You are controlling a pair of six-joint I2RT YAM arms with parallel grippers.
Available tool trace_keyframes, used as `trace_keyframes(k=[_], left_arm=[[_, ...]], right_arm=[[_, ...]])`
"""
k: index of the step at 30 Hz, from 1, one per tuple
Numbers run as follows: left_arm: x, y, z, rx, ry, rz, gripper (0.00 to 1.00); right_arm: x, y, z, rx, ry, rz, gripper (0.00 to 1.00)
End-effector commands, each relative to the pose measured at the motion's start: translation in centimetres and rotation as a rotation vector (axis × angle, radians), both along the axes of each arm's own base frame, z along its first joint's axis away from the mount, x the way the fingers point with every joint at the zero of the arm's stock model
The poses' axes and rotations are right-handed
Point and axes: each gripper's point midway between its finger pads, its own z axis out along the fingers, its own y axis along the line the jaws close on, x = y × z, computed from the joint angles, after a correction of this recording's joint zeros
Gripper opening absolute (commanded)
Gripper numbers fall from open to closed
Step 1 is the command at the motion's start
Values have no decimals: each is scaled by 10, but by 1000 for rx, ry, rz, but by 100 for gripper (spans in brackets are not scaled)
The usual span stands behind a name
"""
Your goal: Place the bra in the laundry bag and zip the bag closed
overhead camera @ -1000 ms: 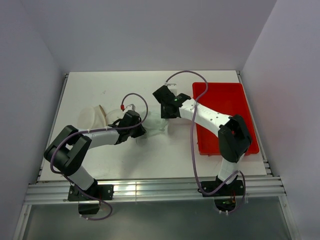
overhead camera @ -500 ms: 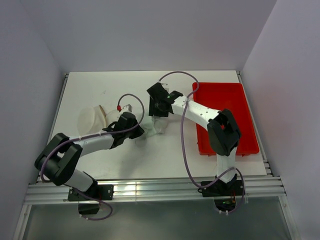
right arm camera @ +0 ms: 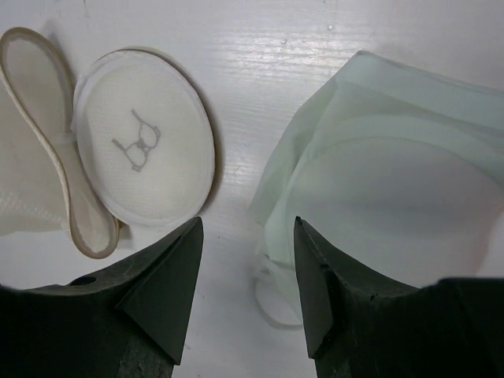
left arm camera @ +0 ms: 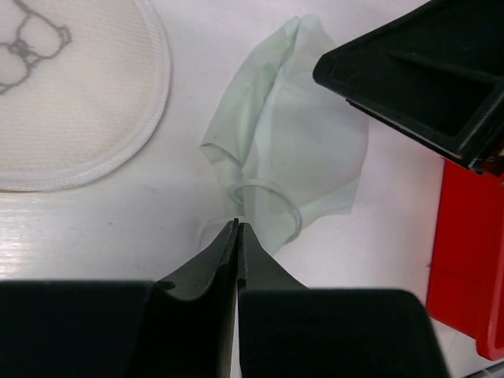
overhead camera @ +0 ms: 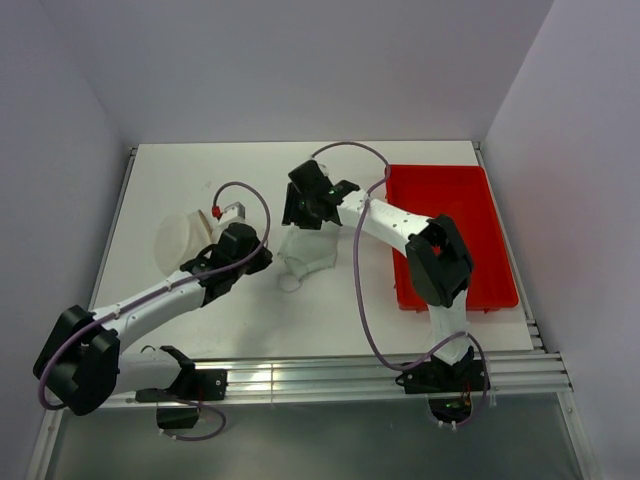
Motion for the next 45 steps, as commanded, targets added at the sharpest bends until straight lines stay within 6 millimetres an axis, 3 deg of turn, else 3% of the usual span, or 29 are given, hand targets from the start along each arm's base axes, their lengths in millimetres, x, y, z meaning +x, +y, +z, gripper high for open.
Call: trace_keyframes(k=[1,8,12,18,25,37,40,45], left_arm=[[11,-1,12,39,-29,4,8],[39,-26,-7,88,1,-40,8],[53,-33,-18,126,10,-43,23],[67,-35,-35,183,23,-29,27],[74,-38,-61,233,57,-37,23],[75,-39,-105,300,160,-47,7],[75,-42,-108,299,166,-58,2],[73,-43,-116,308,189,-70,0]], right_arm=[[9,-7,32,63,-80,-57,57],[-13,-74,2,99,-58,-157,59],[-20,-85,-12,109,-47,-155,64],[-21,-99,-27,127,-50,-187,70],[-27,-105,-50,154,-21,-196,79],[-21,-80,-74,307,-5,-152,83],[-26,-73,-77,357,19,-142,83],[-21,-65,-63,446,-8,-129,83]])
